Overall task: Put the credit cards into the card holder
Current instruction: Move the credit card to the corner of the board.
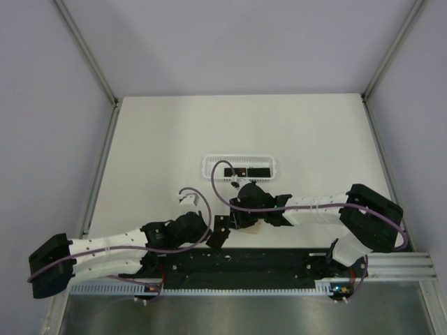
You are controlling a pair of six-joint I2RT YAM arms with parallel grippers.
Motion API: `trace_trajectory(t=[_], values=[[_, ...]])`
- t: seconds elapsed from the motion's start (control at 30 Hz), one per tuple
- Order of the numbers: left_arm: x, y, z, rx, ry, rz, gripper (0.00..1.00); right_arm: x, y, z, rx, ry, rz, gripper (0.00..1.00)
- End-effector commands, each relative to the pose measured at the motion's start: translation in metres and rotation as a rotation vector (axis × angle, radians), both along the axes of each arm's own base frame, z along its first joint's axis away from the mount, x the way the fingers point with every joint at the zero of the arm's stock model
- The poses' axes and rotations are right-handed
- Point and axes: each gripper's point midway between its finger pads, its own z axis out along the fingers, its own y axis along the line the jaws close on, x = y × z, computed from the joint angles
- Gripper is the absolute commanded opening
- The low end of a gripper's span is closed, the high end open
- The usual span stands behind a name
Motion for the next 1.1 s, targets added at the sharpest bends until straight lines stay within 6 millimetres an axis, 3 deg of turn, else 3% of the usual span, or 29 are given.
trace_trajectory(t=[0.0,0.5,0.9,1.07], values=[[-0.008,0.019,-0.018,0.071,0.027,0.007,0.0,-0.007,0.013,0.001,0.036,0.017,0.022,0.31],[-0.015,0.019,-0.02,0.06,0.048,-0.008,0.0,-0.032,0.017,-0.003,0.069,0.088,0.098,0.31],[-0.031,0.012,-0.021,0.032,0.072,-0.06,0.0,-0.045,0.006,0.015,0.153,0.079,0.053,0.32],[-0.038,0.009,-0.021,0.032,0.079,-0.082,0.0,-0.06,0.01,0.02,0.164,0.09,0.033,0.37]])
